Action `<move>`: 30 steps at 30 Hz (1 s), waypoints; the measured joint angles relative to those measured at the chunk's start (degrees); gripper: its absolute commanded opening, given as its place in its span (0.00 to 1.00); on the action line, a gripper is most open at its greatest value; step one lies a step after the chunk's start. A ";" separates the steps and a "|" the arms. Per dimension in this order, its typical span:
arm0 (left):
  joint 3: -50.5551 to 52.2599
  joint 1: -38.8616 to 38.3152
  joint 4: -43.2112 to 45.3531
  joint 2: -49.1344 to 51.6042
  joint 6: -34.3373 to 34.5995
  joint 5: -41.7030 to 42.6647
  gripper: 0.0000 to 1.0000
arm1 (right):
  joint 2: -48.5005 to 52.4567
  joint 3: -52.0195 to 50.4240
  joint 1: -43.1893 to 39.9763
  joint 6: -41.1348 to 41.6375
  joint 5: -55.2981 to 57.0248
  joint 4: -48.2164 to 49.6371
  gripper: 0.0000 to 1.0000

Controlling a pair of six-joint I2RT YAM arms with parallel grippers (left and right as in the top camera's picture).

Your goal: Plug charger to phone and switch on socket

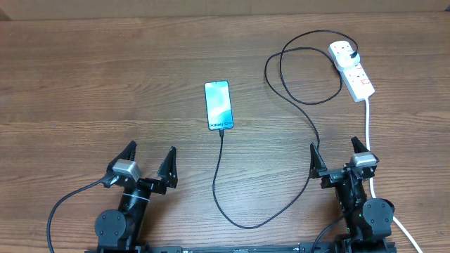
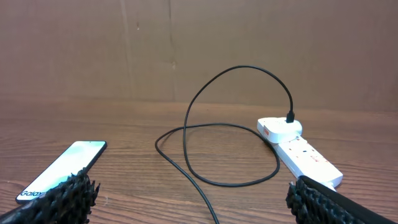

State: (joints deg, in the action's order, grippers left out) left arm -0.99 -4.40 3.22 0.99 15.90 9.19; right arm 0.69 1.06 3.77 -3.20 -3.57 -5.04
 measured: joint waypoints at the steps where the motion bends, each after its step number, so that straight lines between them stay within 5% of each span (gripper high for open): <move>1: 0.00 0.00 0.11 0.00 0.00 -0.37 1.00 | 0.00 -0.02 0.00 0.00 0.00 -0.04 1.00; 30: 0.37 1.46 -7.52 -0.11 0.00 -6.03 1.00 | 0.00 0.00 0.00 0.02 -0.02 -0.07 1.00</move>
State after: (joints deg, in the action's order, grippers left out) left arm -0.62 -2.94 -4.29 0.89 15.90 3.16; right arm 0.69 1.06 3.77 -3.18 -3.60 -5.10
